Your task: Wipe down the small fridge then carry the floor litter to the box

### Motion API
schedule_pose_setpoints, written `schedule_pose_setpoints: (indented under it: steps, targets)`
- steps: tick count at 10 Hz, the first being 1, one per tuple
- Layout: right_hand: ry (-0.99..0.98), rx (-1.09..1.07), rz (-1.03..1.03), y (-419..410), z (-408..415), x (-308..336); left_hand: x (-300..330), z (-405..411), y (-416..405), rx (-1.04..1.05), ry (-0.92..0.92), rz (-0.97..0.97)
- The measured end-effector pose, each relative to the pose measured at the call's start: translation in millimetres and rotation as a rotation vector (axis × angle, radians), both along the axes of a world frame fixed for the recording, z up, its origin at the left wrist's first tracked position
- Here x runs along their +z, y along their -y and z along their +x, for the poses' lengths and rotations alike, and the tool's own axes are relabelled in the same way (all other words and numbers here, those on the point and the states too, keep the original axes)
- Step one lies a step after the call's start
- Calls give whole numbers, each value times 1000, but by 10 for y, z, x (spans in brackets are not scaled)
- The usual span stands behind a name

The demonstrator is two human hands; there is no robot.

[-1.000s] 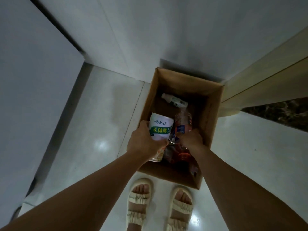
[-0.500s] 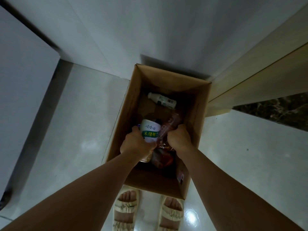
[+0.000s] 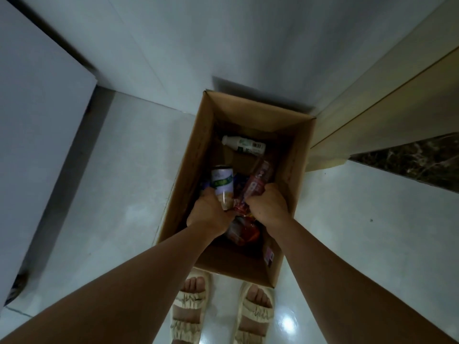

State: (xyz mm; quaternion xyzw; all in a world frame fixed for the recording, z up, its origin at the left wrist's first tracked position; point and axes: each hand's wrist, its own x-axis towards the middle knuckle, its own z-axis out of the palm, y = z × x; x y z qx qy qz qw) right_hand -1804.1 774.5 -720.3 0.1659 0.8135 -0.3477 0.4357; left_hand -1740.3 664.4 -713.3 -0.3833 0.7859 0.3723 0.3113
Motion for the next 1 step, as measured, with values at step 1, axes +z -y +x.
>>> schedule_pose_setpoints:
  steps: [1]
  targets:
    - [-42,-1,-15,-12,8,356,364,1,1,13,-22,-19]
